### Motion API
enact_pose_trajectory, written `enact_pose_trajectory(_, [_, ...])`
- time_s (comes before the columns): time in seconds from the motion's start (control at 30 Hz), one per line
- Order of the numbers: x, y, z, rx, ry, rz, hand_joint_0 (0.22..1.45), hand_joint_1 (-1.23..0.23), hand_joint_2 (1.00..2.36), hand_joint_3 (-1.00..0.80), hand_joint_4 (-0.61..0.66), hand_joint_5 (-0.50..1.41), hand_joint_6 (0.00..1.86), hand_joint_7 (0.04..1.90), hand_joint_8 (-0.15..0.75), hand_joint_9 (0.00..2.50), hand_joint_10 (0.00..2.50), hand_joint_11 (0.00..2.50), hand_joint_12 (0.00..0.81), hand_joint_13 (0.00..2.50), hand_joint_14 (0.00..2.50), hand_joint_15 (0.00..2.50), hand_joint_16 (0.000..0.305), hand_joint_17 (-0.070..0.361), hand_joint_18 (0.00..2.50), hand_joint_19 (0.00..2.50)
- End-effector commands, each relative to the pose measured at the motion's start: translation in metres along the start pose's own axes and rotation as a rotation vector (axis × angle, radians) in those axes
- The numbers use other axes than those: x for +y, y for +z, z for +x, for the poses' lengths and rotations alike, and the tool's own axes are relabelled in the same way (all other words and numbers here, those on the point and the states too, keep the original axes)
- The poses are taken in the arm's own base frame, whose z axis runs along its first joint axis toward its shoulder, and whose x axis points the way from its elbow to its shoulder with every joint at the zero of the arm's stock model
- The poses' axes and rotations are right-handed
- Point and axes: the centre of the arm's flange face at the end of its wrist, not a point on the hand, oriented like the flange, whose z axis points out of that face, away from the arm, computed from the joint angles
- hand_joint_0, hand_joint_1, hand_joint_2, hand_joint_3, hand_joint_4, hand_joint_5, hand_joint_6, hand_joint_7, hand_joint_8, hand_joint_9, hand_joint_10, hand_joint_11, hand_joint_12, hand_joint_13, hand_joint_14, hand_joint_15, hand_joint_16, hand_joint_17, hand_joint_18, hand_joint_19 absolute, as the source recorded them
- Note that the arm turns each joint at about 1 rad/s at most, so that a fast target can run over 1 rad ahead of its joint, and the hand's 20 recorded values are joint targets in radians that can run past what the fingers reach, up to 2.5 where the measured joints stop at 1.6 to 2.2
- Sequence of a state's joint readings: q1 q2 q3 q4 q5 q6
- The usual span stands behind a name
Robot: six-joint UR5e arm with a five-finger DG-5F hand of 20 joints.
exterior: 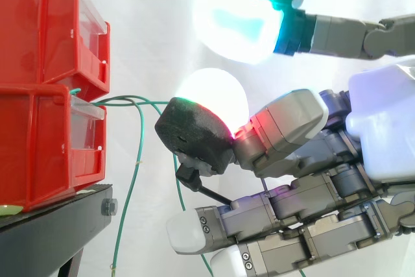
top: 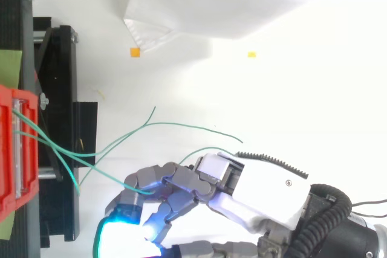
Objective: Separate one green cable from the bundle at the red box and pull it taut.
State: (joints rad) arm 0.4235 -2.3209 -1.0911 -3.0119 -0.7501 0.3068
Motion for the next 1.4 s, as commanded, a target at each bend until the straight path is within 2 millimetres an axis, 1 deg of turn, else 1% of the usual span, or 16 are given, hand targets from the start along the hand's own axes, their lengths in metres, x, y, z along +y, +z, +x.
enact_pose_trajectory(0.0, [0.0002,0.0001,0.0001,0.0,0.001,-0.001,0.58,-0.76,1.01,-0.37,0.42,-0.19,0.92,1.31,0.325,0.88,0.21,1.59,0.296,0.43,0.02,0.77,0.053,0.118,0.15,0.75])
enact_pose_trajectory(0.2, [0.0003,0.0002,0.0002,0.0,0.0,-0.002,0.59,-0.78,1.01,-0.35,0.41,-0.19,0.92,1.31,0.32,0.89,0.25,1.57,0.29,0.44,0.02,0.78,0.052,0.116,0.16,0.75])
enact_pose_trajectory(0.3, [0.0003,0.0002,0.0002,0.0,0.0,-0.002,0.6,-0.79,1.01,-0.42,0.41,-0.18,0.92,1.31,0.32,0.92,0.28,1.56,0.291,0.47,0.02,0.79,0.05,0.113,0.19,0.77])
enact_pose_trajectory(0.43, [0.0002,0.0001,0.0001,0.0,0.001,-0.001,0.57,-0.78,1.0,-0.48,0.41,-0.18,0.92,1.32,0.319,0.92,0.31,1.56,0.294,0.48,0.02,0.79,0.051,0.115,0.2,0.77])
enact_pose_trajectory(0.57, [0.0002,0.0,-0.0001,0.0,0.0,0.0,0.54,-0.75,1.0,-0.5,0.42,-0.18,0.92,1.33,0.327,0.94,0.33,1.54,0.303,0.5,0.02,0.81,0.052,0.118,0.21,0.78])
enact_pose_trajectory(0.67, [-0.0004,-0.0001,-0.0004,-0.001,0.002,0.001,0.54,-0.73,1.0,-0.5,0.4,-0.17,0.92,1.34,0.321,0.99,0.34,1.55,0.304,0.54,0.02,0.81,0.051,0.116,0.24,0.79])
enact_pose_trajectory(0.73, [-0.0001,-0.0006,0.0009,0.001,0.003,0.001,0.56,-0.74,1.0,-0.5,0.38,-0.15,0.92,1.36,0.308,1.06,0.35,1.55,0.299,0.59,0.02,0.84,0.049,0.111,0.27,0.81])
enact_pose_trajectory(0.77, [-0.0001,-0.0006,0.0009,0.001,0.001,0.001,0.57,-0.74,1.0,-0.5,0.37,-0.14,0.91,1.38,0.296,1.09,0.32,1.58,0.296,0.61,0.02,0.84,0.049,0.111,0.27,0.81])
enact_pose_trajectory(0.83, [-0.0001,-0.0006,0.0009,0.001,0.001,0.001,0.55,-0.73,1.0,-0.46,0.35,-0.12,0.9,1.42,0.286,1.22,0.29,1.6,0.297,0.68,0.02,0.86,0.05,0.112,0.32,0.83])
enact_pose_trajectory(0.87, [0.0002,0.0,-0.0001,0.0,0.001,0.0,0.55,-0.73,1.0,-0.45,0.34,-0.12,0.9,1.43,0.288,1.22,0.29,1.61,0.305,0.71,0.02,0.88,0.05,0.112,0.32,0.82])
enact_pose_trajectory(1.03, [0.0,-0.0005,0.001,0.002,0.001,0.0,0.55,-0.72,1.01,-0.4,0.33,-0.12,0.9,1.44,0.29,1.26,0.28,1.64,0.304,0.71,0.03,0.88,0.05,0.113,0.35,0.84])
enact_pose_trajectory(1.1, [0.0002,0.0,-0.0001,0.0,0.001,0.0,0.56,-0.72,1.01,-0.4,0.34,-0.11,0.9,1.45,0.275,1.27,0.28,1.64,0.302,0.72,0.02,0.89,0.049,0.111,0.37,0.85])
enact_pose_trajectory(1.27, [0.0002,0.0,-0.0001,0.0,0.001,0.0,0.56,-0.71,1.01,-0.41,0.32,-0.11,0.9,1.45,0.273,1.31,0.29,1.65,0.304,0.76,0.03,0.91,0.049,0.11,0.4,0.85])
enact_pose_trajectory(1.37, [0.0002,0.0001,0.0001,0.0,0.001,-0.001,0.58,-0.71,1.01,-0.34,0.32,-0.11,0.9,1.45,0.27,1.32,0.29,1.65,0.302,0.77,0.02,0.92,0.048,0.109,0.41,0.85])
